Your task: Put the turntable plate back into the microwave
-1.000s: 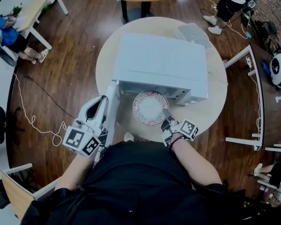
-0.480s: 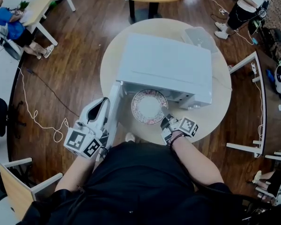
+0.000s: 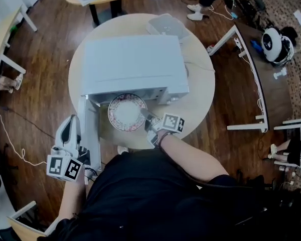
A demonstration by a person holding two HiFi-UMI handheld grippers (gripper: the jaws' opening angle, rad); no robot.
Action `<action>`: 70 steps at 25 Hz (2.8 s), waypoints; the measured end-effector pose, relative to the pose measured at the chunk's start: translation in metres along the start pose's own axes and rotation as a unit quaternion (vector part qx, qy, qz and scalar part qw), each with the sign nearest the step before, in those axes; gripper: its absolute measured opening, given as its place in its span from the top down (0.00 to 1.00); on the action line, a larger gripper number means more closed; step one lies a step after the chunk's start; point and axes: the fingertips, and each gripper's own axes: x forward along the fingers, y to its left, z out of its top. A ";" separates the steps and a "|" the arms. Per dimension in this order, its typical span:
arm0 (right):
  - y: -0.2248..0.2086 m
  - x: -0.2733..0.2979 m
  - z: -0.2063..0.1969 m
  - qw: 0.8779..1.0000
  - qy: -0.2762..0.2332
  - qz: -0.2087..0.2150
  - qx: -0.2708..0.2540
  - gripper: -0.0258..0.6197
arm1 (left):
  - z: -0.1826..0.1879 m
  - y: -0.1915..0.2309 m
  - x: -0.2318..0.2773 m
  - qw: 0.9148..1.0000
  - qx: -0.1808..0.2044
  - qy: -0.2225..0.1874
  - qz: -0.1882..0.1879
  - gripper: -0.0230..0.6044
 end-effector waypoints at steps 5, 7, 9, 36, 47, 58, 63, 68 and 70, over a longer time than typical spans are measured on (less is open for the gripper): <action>0.000 -0.011 0.009 1.000 -0.014 0.002 0.003 0.93 | 0.001 -0.012 0.013 1.000 0.006 -0.002 -0.014 0.96; 0.001 -0.015 0.011 1.000 -0.014 0.003 0.000 0.93 | 0.000 -0.017 0.017 1.000 0.006 -0.003 -0.019 0.96; 0.001 -0.017 0.013 1.000 -0.015 0.004 -0.003 0.93 | 0.000 -0.022 0.021 1.000 0.006 -0.003 -0.024 0.96; -0.002 -0.004 0.029 0.999 -0.037 -0.007 -0.003 0.93 | 0.007 -0.046 0.036 0.998 0.036 0.010 -0.048 0.96; -0.001 0.021 0.030 0.999 -0.045 -0.017 -0.009 0.93 | 0.005 -0.036 0.033 0.998 0.026 0.016 -0.060 0.96; -0.001 0.036 0.031 0.999 -0.042 -0.025 -0.005 0.93 | 0.013 -0.035 0.045 0.997 0.031 0.008 -0.075 0.96; 0.000 0.040 0.034 0.998 -0.048 -0.027 -0.004 0.93 | 0.013 -0.037 0.043 0.996 0.033 0.011 -0.082 0.96; -0.002 0.039 0.037 0.998 -0.058 -0.030 0.001 0.93 | 0.012 -0.038 0.044 0.996 0.033 0.012 -0.088 0.96; -0.004 0.039 0.040 0.998 -0.062 -0.032 0.002 0.93 | 0.012 -0.038 0.045 0.996 0.030 0.012 -0.088 0.96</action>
